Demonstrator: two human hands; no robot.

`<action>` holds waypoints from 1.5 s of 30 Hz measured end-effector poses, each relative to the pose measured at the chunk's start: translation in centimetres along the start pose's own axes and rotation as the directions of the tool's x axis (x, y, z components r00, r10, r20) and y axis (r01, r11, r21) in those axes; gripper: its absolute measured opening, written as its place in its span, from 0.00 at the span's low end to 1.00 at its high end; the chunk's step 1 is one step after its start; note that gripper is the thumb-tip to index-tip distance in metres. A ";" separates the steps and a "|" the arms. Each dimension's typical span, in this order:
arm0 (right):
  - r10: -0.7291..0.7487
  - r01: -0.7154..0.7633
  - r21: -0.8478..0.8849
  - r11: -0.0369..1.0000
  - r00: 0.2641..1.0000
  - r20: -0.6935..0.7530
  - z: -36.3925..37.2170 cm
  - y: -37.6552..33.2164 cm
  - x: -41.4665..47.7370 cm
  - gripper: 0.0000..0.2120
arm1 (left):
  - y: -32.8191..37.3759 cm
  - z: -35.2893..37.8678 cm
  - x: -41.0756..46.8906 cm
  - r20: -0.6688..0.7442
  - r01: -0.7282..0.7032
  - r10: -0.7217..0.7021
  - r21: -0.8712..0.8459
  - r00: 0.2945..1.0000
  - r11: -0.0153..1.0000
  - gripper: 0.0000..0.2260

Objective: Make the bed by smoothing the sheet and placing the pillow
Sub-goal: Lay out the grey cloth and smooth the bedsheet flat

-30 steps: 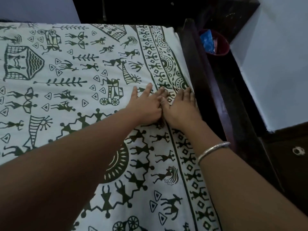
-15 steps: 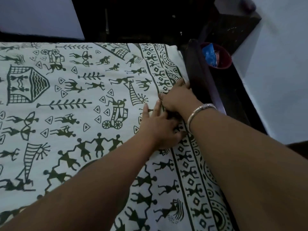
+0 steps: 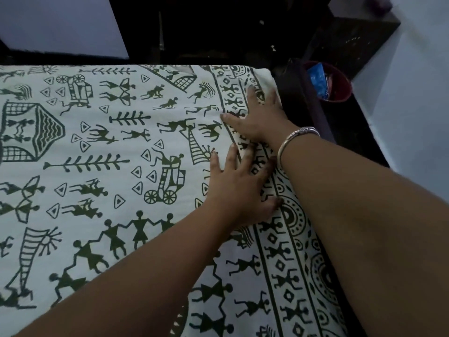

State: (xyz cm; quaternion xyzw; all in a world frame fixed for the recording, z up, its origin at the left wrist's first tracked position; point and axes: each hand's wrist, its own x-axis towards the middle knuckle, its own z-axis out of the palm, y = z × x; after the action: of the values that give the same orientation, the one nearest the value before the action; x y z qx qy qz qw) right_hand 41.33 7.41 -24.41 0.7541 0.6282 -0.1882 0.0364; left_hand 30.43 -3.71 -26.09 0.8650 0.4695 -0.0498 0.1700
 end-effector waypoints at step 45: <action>0.053 -0.055 -0.008 0.998 0.990 -0.129 2.7 0.5 -4.8 0.35 | 2.9 3.4 -8.9 -0.074 -0.328 0.328 0.017 0.942 0.945 0.33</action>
State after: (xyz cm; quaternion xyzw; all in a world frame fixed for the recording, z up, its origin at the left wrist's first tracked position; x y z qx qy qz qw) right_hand 40.52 2.08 -25.45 0.7811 0.6097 -0.1345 0.0055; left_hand 28.10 -13.42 -26.34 0.9326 0.3252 0.0109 0.1562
